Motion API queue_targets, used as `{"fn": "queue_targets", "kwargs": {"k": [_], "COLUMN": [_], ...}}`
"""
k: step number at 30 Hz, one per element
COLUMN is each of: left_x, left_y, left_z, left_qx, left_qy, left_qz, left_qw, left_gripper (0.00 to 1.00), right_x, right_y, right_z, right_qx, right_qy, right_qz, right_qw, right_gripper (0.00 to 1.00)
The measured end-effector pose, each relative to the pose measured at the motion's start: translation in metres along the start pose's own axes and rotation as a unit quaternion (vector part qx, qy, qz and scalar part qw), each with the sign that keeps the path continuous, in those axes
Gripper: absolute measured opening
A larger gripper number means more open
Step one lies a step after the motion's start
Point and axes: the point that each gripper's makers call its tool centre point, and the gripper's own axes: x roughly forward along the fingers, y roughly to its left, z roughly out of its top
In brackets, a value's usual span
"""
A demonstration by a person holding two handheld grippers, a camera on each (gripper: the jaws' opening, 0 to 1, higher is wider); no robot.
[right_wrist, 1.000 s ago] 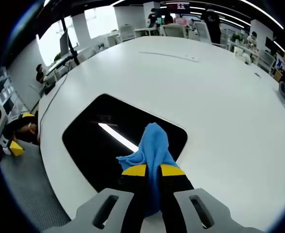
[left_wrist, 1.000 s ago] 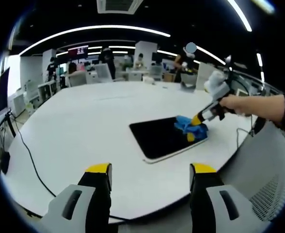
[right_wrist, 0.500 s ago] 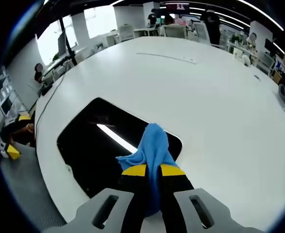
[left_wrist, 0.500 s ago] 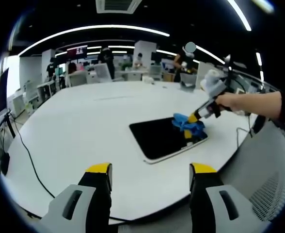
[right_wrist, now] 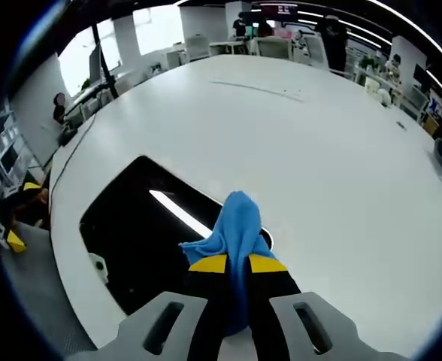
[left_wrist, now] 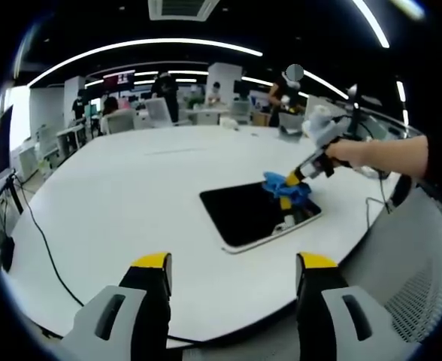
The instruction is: Wipe the mirror surface with the cleaning cloth until all visible marks leave the cleaned area.
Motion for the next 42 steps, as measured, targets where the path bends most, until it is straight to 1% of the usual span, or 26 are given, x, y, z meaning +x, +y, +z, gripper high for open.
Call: {"fn": "queue_targets", "kwargs": {"k": [8, 19, 23, 31, 35, 42], "left_x": [0.000, 0.001, 0.001, 0.001, 0.001, 0.001], "left_y": [0.000, 0.001, 0.001, -0.001, -0.001, -0.002], "left_z": [0.000, 0.002, 0.005, 0.006, 0.006, 0.006], "left_qx": [0.000, 0.001, -0.001, -0.001, -0.002, -0.003], "left_qy": [0.001, -0.004, -0.014, -0.018, -0.017, -0.016], "left_qz": [0.000, 0.000, 0.000, -0.003, -0.006, -0.007], "left_qw": [1.0000, 1.0000, 0.9999, 0.9998, 0.9998, 0.9998], "left_gripper": [0.71, 0.75, 0.80, 0.81, 0.82, 0.81], "right_x": [0.005, 0.008, 0.010, 0.013, 0.013, 0.014], "right_y": [-0.007, -0.011, -0.013, -0.016, -0.017, -0.018], "right_z": [0.007, 0.012, 0.015, 0.020, 0.022, 0.023], "right_qx": [-0.005, -0.009, -0.010, -0.026, -0.023, -0.023], "right_qy": [0.001, -0.009, -0.014, -0.021, -0.027, -0.025], "right_qz": [-0.006, -0.013, -0.016, -0.028, -0.036, -0.034], "right_qw": [1.0000, 0.9998, 0.9997, 0.9991, 0.9987, 0.9988], "right_gripper": [0.04, 0.04, 0.04, 0.04, 0.04, 0.04]}}
